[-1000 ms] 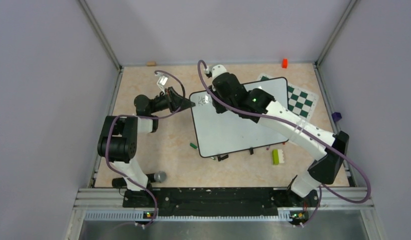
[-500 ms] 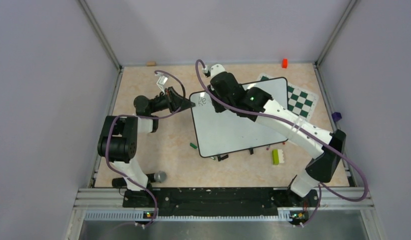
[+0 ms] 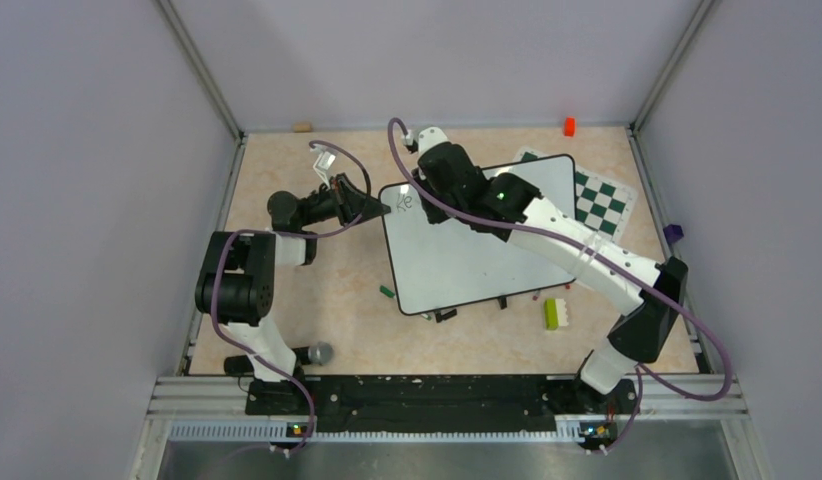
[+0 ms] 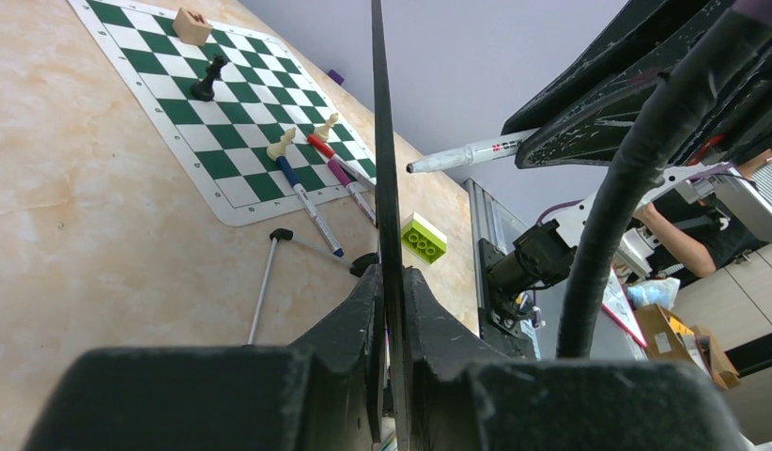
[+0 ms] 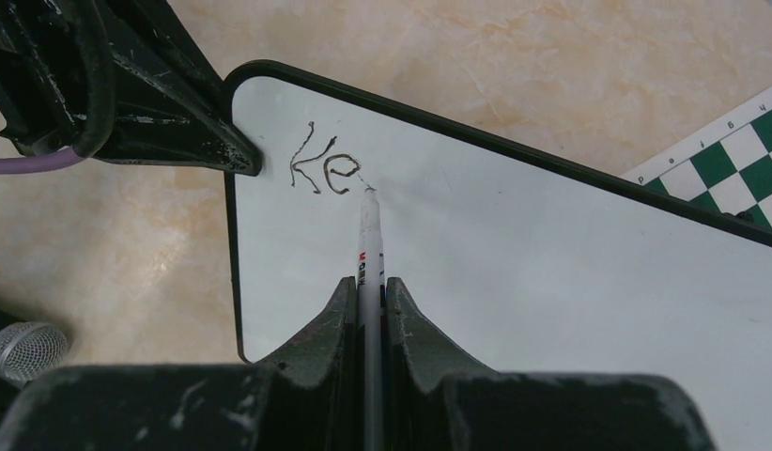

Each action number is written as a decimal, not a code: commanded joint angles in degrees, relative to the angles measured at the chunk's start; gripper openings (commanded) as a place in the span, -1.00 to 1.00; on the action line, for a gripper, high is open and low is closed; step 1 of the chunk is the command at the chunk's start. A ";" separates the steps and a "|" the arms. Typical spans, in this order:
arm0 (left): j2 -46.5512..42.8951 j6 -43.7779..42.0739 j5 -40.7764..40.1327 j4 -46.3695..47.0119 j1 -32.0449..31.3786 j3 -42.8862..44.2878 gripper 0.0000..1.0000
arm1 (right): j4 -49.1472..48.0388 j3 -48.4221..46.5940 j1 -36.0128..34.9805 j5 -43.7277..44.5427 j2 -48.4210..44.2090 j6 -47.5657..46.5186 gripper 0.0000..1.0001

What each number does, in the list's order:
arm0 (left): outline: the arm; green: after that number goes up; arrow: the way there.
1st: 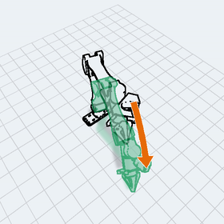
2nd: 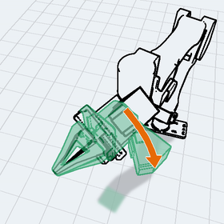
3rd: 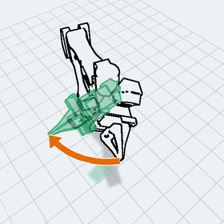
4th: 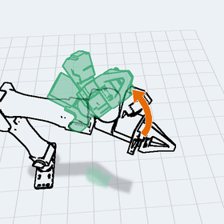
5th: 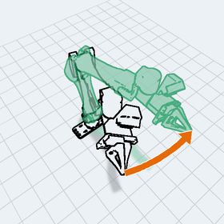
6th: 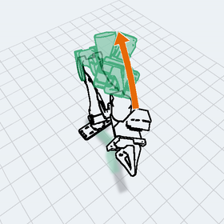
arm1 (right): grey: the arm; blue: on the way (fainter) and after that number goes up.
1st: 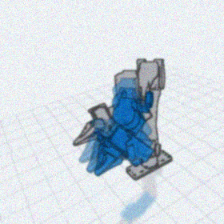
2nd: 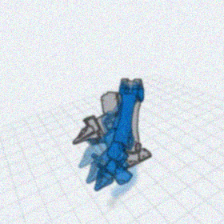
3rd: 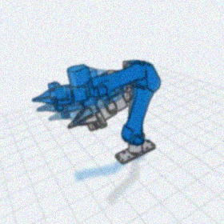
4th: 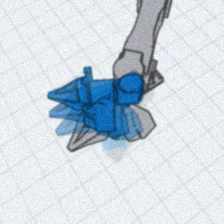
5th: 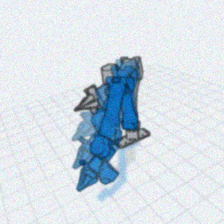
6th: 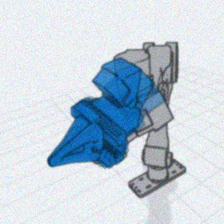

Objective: Write a sentence on the whiteboard

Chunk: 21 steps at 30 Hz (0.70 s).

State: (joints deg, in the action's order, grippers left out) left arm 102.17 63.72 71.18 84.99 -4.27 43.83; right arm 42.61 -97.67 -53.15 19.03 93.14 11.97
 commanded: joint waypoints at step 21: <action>-1.20 -1.85 1.49 5.19 -0.12 -0.02 -0.87 | -0.65 -2.92 -0.53 4.04 1.75 -0.53 -1.00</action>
State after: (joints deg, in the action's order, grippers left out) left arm 102.17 63.72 71.16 85.06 -4.27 43.81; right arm 42.48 -98.72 -53.25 19.81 95.00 11.60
